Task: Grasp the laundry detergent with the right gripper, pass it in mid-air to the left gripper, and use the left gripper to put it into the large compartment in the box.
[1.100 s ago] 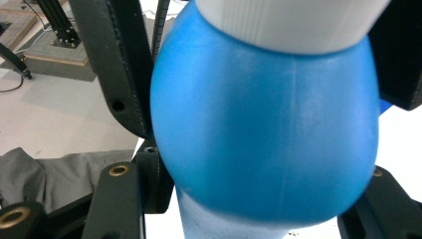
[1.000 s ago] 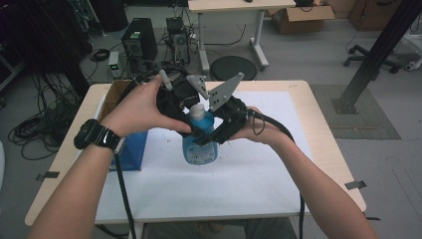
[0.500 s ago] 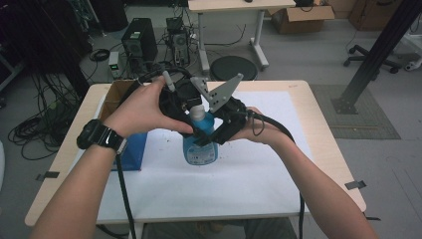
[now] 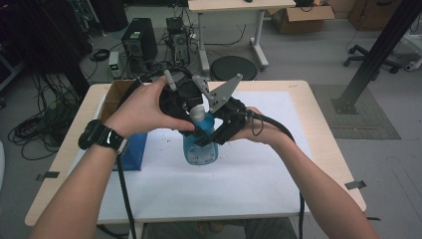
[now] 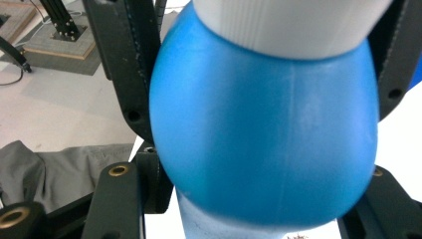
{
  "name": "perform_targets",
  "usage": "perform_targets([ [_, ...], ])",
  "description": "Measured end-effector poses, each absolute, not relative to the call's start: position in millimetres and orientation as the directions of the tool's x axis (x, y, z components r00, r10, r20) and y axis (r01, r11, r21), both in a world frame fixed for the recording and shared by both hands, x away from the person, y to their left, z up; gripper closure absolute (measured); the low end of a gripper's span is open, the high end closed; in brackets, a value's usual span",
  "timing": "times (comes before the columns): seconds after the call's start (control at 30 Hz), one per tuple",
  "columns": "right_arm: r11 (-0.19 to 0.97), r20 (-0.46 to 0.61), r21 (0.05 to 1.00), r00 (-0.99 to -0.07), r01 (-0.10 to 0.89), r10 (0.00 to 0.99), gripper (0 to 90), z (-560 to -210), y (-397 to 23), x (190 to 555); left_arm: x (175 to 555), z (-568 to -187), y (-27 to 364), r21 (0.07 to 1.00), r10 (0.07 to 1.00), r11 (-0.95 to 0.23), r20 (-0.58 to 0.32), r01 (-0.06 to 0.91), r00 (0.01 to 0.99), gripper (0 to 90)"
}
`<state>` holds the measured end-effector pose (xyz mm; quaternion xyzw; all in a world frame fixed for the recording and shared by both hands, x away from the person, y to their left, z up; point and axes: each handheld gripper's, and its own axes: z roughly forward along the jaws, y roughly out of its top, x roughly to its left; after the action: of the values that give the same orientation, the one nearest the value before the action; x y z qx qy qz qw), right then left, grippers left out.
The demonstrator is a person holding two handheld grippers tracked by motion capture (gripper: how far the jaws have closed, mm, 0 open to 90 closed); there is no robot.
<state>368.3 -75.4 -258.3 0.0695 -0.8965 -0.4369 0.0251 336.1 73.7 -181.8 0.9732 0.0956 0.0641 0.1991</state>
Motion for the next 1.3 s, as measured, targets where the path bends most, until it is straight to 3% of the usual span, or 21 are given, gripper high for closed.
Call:
perform_targets([
  [0.23, 0.603, 0.011, 0.793, -0.988, -0.087, -0.157, 41.4, -257, -75, 370, 338, -177, 72, 0.378, 0.238, -0.904, 0.055, 0.200, 0.970, 38.0],
  [0.27, 0.604, 0.022, 0.793, -0.987, -0.078, -0.158, 38.9, -257, -75, 371, 338, -176, 72, 0.375, 0.249, -0.902, 0.049, 0.214, 0.967, 38.0],
  [0.33, 0.620, 0.015, 0.782, -0.991, -0.069, -0.130, 25.5, -258, -74, 372, 340, -174, 74, 0.375, 0.270, -0.897, 0.046, 0.234, 0.962, 38.1],
  [0.37, 0.620, 0.015, 0.782, -0.991, -0.069, -0.130, 25.5, -258, -74, 372, 340, -174, 74, 0.375, 0.270, -0.897, 0.046, 0.234, 0.962, 38.1],
  [0.4, 0.645, 0.037, 0.763, -0.993, -0.045, -0.113, 15.7, -262, -75, 373, 341, -169, 77, 0.375, 0.306, -0.887, 0.044, 0.268, 0.951, 38.1],
  [0.67, 0.717, 0.023, 0.697, -1.000, 0.005, -0.016, 6.3, -268, -94, 383, 347, -150, 92, 0.352, 0.447, -0.847, 0.069, 0.398, 0.892, 38.1],
  [0.8, 0.778, 0.011, 0.627, -0.999, 0.039, 0.041, 5.9, -274, -118, 391, 354, -135, 112, 0.356, 0.611, -0.758, 0.090, 0.547, 0.787, 38.1],
  [0.97, 0.821, -0.002, 0.567, -0.996, 0.073, 0.090, 6.4, -277, -147, 398, 358, -124, 131, 0.372, 0.729, -0.658, 0.099, 0.654, 0.677, 38.1],
  [1.07, 0.850, -0.021, 0.520, -0.993, 0.088, 0.115, 6.5, -280, -164, 401, 362, -113, 150, 0.379, 0.839, -0.528, 0.097, 0.760, 0.535, 38.1],
  [1.17, 0.858, -0.026, 0.503, -0.990, 0.107, 0.139, 6.5, -281, -176, 403, 364, -108, 160, 0.381, 0.881, -0.462, 0.096, 0.801, 0.463, 38.1],
  [1.3, 0.873, -0.041, 0.464, -0.981, 0.148, 0.188, 6.7, -285, -203, 404, 368, -101, 188, 0.386, 0.952, -0.304, 0.082, 0.871, 0.296, 38.1],
])
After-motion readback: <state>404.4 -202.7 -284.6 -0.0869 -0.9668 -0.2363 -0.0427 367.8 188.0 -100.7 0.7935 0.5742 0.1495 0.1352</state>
